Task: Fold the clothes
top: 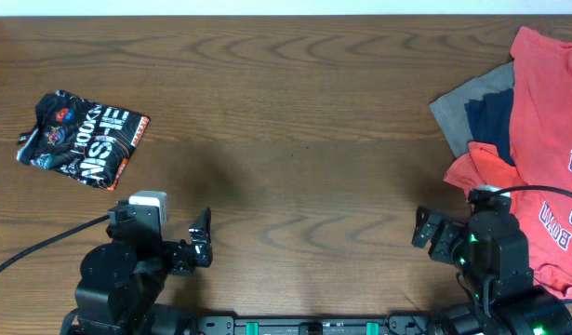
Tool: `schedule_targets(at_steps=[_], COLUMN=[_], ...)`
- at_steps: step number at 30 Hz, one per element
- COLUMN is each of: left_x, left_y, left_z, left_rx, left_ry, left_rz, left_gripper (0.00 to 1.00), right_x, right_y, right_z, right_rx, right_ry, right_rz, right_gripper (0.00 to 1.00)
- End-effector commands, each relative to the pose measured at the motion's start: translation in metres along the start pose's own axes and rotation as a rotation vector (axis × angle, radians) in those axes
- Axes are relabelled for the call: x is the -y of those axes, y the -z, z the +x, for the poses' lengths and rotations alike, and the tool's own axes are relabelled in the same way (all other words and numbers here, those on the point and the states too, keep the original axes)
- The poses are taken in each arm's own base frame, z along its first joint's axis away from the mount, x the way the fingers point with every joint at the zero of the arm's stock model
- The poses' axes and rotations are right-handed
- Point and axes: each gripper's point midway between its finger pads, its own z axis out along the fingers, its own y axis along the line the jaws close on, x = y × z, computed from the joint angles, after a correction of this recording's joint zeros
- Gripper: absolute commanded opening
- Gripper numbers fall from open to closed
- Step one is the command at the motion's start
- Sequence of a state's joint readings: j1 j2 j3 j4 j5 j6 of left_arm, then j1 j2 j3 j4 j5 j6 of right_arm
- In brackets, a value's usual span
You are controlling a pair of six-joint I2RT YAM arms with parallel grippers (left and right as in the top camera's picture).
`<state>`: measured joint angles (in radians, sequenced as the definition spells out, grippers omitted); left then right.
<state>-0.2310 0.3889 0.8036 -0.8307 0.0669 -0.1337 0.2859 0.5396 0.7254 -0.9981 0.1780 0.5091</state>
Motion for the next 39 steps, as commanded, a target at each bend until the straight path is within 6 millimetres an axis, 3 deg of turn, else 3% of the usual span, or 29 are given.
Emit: schedule_targets(at_steps=[1,15,21,33,39], left_x=[-0.003,-0.003,-0.003,-0.003,-0.003], left_y=[-0.001,-0.001,-0.001,-0.001,-0.001], left_z=[0.002,0.002,0.002,0.002,0.002], left_rx=[-0.005,-0.005,-0.005,-0.005,-0.006], left_ry=[0.0,0.0,0.0,0.0,0.0], left_rz=[-0.015,-0.015,-0.015,-0.015,-0.015], left_gripper=[0.98,0.98,0.98,0.98,0.98], right_x=[0.004,0.01,-0.011,-0.011,-0.016], right_y=[0.0,0.004,-0.004,-0.019,-0.024], right_z=[0.004,0.005,-0.012,-0.03,-0.044], right_rx=[-0.006,0.029,0.251,0.624,0.784], right_ry=[-0.004,0.034,0.242,0.242,0.328], right_rz=[0.02,0.006,-0.165,-0.233,-0.231], right_gripper=[0.99,0.99,0.99,0.99,0.99])
